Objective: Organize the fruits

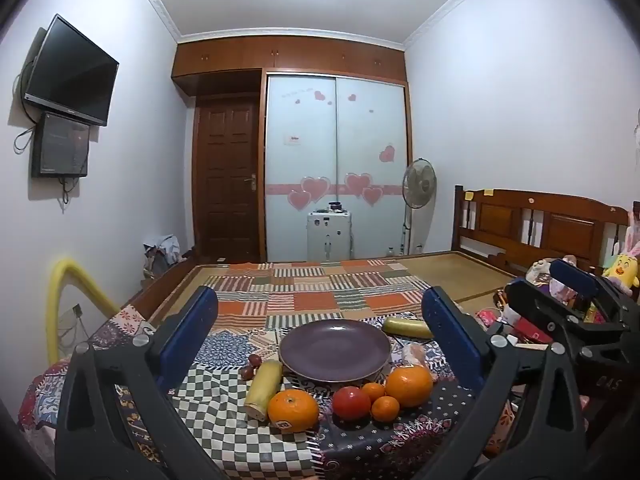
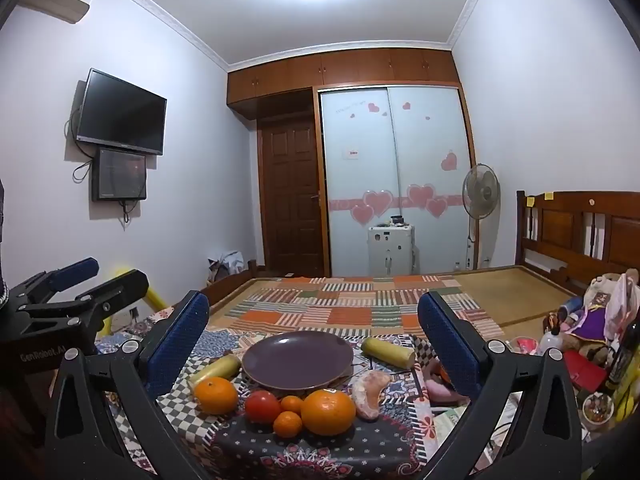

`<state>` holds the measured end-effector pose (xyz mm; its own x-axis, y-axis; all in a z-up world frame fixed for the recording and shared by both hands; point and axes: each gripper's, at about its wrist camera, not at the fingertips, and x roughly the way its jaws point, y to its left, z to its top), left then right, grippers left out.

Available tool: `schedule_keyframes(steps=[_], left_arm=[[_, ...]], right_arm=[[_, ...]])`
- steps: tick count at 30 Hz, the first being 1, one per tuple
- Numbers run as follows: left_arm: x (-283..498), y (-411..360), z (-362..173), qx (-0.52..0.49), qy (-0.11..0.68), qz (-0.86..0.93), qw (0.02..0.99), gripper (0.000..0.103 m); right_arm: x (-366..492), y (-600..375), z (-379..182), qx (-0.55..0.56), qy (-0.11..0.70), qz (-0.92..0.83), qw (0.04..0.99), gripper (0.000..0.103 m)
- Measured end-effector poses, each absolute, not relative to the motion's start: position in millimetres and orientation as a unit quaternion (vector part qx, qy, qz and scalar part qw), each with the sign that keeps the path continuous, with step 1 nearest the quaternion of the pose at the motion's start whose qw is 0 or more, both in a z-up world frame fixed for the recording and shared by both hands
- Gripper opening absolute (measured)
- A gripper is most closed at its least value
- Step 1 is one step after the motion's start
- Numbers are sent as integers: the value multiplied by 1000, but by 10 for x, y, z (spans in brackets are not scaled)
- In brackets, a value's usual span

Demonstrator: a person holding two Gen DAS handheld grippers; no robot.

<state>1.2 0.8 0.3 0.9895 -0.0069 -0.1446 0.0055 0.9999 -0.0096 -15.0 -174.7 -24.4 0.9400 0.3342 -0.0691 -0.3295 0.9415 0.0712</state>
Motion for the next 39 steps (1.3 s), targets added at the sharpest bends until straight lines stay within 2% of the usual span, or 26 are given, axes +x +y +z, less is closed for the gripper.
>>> schedule_keyframes(steps=[39], left_arm=[[-37,-8,-7,2,61,-18,998,103]], right_arm=[[-165,-1726,-261,31,44,171,984,103]])
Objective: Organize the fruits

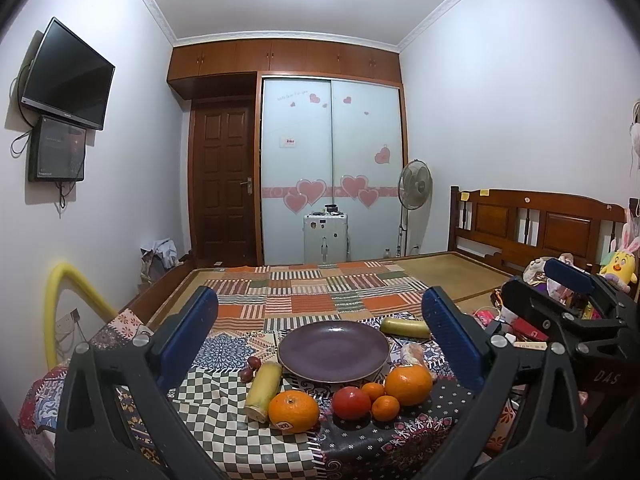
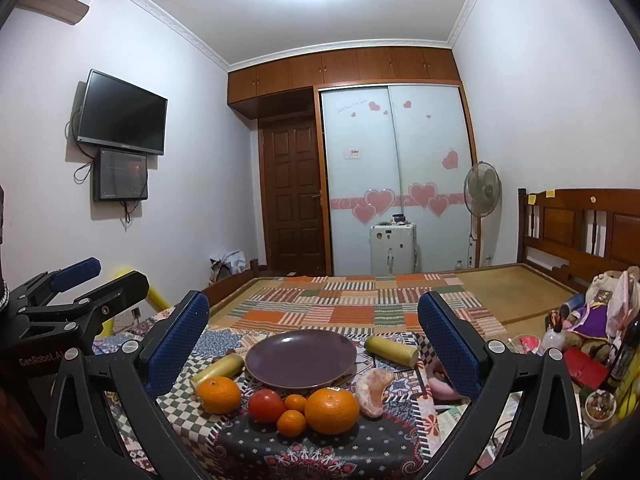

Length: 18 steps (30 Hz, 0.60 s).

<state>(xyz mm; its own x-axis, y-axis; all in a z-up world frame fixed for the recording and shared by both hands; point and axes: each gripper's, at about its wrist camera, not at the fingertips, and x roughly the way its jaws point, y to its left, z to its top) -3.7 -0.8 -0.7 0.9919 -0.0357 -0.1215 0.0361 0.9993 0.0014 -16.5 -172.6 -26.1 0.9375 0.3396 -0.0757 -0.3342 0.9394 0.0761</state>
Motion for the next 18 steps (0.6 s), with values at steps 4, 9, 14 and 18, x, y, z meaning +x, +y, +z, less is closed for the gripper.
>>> schedule_keyframes(steps=[4,9,14,18], left_arm=[[-28,3,-8,1,62,-18,998,103],[-39,9,-6,0,64,-18,998,103],[-40,28,10,-2,64,-18,998,103],[-36,33,0,-2,64,-18,998,103]], right_arm=[[-166,-1719,-266,31,45,171,984,103],[-171,-1702,-264,31,45,172,984,103],[-173,-1698,-264,31,45,171,984,103],[-175,-1688,-261,30,45,172,984,103]])
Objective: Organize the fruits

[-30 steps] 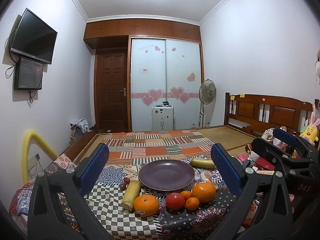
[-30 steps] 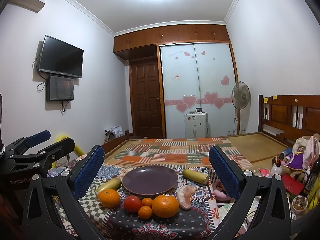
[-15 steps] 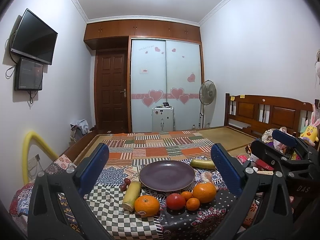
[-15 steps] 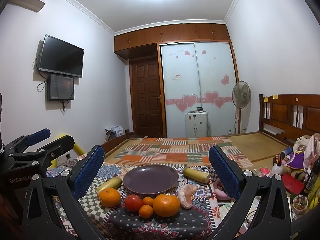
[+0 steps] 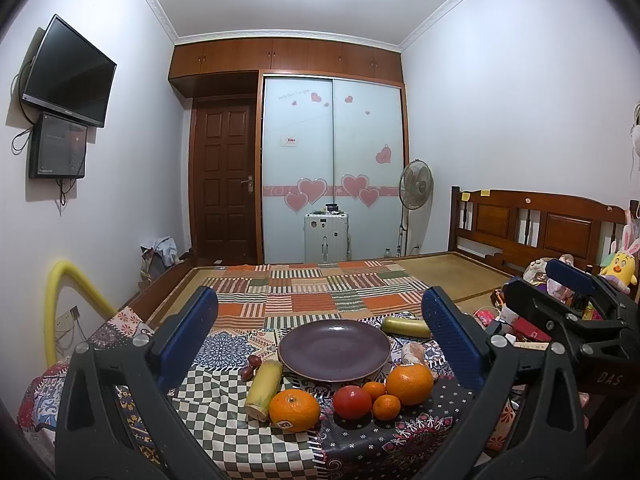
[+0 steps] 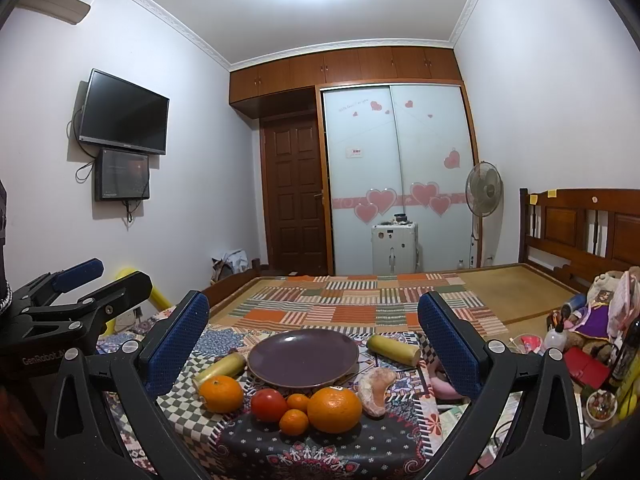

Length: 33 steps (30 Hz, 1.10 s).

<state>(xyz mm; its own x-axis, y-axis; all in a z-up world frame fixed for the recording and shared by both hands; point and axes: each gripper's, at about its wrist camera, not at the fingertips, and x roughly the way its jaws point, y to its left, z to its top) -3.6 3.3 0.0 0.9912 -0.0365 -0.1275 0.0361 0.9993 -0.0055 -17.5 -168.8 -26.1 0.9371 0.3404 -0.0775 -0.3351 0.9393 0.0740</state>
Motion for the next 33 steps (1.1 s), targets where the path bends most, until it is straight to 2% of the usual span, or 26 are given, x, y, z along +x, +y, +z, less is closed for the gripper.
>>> schedule_keyframes(steps=[33], left_arm=[[2,23,-30,-8,66,-25,997,103]], right_arm=[[-178,-1669,-250,29,45,170,984,103]])
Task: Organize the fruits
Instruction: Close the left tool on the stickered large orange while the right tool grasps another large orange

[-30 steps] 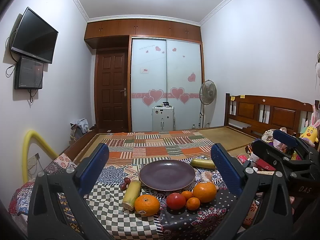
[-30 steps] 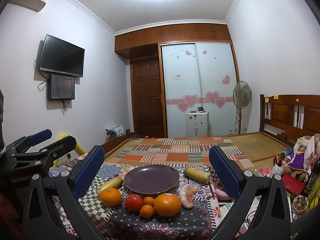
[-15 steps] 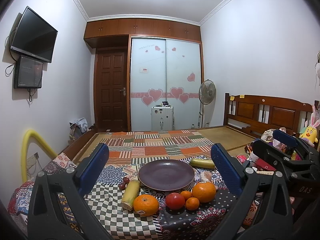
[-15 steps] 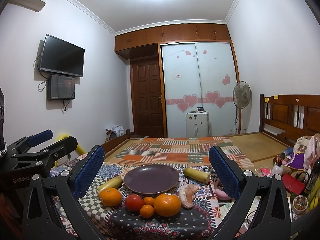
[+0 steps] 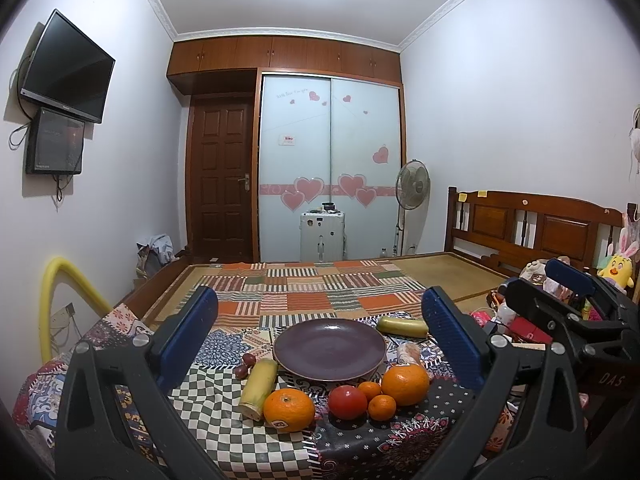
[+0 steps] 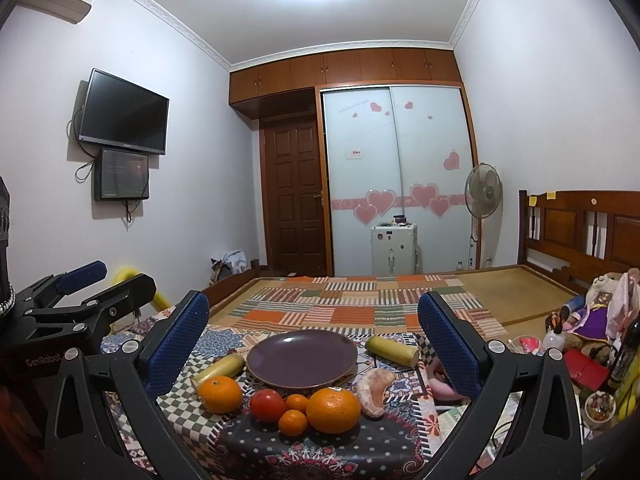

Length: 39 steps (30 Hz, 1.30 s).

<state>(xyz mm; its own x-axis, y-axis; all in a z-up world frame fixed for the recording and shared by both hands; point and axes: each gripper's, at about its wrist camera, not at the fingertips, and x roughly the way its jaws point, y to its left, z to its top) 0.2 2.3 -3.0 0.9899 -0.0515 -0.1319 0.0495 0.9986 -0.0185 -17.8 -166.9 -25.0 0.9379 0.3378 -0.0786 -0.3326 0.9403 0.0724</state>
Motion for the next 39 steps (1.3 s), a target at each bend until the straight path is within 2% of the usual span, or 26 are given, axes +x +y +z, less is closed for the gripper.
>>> schedule_keyframes(steps=[4,12,14,18,20,25,39], left_arm=[[49,29,-95,-11,72,-26,997,103],[346,153,-411,-14,135,-23,990,101],[457,189,-525,-13,160,-19,987,91],[652,283,-738,-17,205,-18,978,83],[738,328,-856,-19,230,-22,973,69],[952,429,-1132,-27,283,-23,958,61],[1256,455,-1539,-42,334,-40,941,62]], right_arm=[[-139,-1671,-283,24,55,168,984,103],[223,-1712,-658,3,136,149,979,103],[291,-1724,-767,-3,152,142,978,103],[408,-1751,-956,-13,185,135,973,97],[458,-1766,-1026,-15,199,138,970,90],[621,-1752,-1180,-23,226,144,963,81],[948,-1605,-1415,14,264,195,944,71]])
